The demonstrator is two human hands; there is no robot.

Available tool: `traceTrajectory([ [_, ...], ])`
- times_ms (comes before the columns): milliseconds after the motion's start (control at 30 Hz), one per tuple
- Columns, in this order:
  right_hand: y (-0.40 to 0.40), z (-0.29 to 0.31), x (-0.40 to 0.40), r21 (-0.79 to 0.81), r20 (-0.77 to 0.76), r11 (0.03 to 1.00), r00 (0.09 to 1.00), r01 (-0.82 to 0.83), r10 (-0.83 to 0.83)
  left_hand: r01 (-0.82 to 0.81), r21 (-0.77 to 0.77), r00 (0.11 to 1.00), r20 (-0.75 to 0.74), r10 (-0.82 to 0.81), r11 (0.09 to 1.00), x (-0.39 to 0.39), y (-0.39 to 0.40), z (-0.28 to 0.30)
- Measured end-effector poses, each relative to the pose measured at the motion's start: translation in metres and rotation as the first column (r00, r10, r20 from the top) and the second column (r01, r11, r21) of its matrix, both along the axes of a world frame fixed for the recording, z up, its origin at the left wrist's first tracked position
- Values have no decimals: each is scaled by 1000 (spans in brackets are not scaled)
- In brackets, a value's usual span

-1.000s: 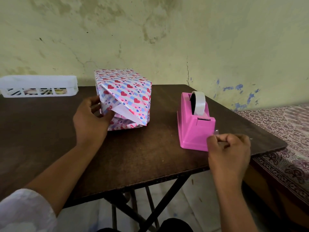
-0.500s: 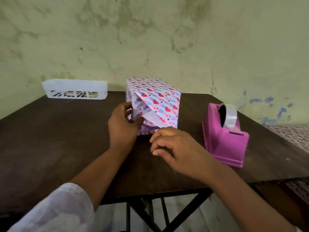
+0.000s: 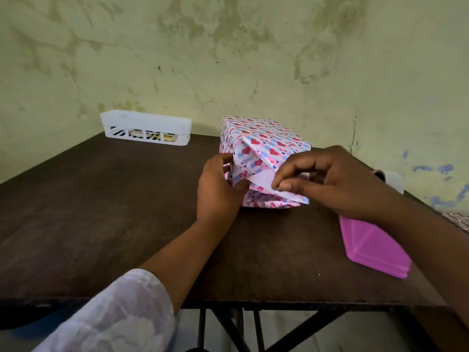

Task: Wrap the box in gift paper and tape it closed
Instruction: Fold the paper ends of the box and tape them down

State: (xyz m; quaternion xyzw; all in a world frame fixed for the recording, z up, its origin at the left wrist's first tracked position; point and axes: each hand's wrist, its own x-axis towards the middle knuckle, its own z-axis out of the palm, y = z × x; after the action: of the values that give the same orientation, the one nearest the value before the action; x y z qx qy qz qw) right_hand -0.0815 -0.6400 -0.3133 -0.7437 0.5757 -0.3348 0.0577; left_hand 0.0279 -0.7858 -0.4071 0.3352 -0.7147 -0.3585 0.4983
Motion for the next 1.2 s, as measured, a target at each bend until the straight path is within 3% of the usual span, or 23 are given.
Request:
traceTrajectory([
  [67,-1,1,0,-39,195,998,980,-40,47,3,-1,1000,0,-3,1000,0,-1,0],
  [200,4,2,-1,-124,539,986,827,-111,161,7,-3,1000,-12,-7,1000,0,-2,0],
  [267,11,6,0,-127,625,981,756,-148,195,9,10,1000,-12,-9,1000,2,-1,0],
  [333,21,11,0,-119,629,981,753,-153,194,11,32,1000,-14,-11,999,2,0,1],
  [467,51,17,14,-167,384,981,909,-101,159,10,67,1000,-18,-9,998,3,2,4],
  [533,58,6,29,-143,341,984,928,-109,152,10,48,1000,-28,-8,999,4,3,4],
  [600,47,-16,43,-78,111,990,986,-116,125,3,19,999,-49,-2,1000,5,3,3],
  [667,24,-43,46,-81,-166,991,982,-109,94,12,17,999,-53,-11,1000,5,1,2],
  [733,4,-63,40,-72,-288,994,956,-86,62,32,41,998,-47,-30,999,4,0,1],
  [933,-23,-64,16,-241,-478,970,871,-9,-110,54,51,997,-55,-52,997,5,-1,0],
  [1067,-29,-57,12,-374,-618,926,729,58,-295,14,20,999,-40,-14,1000,4,-3,0],
  [1200,-32,-48,8,-234,-542,967,812,104,-218,-32,-12,999,-43,31,999,4,-3,-2],
])
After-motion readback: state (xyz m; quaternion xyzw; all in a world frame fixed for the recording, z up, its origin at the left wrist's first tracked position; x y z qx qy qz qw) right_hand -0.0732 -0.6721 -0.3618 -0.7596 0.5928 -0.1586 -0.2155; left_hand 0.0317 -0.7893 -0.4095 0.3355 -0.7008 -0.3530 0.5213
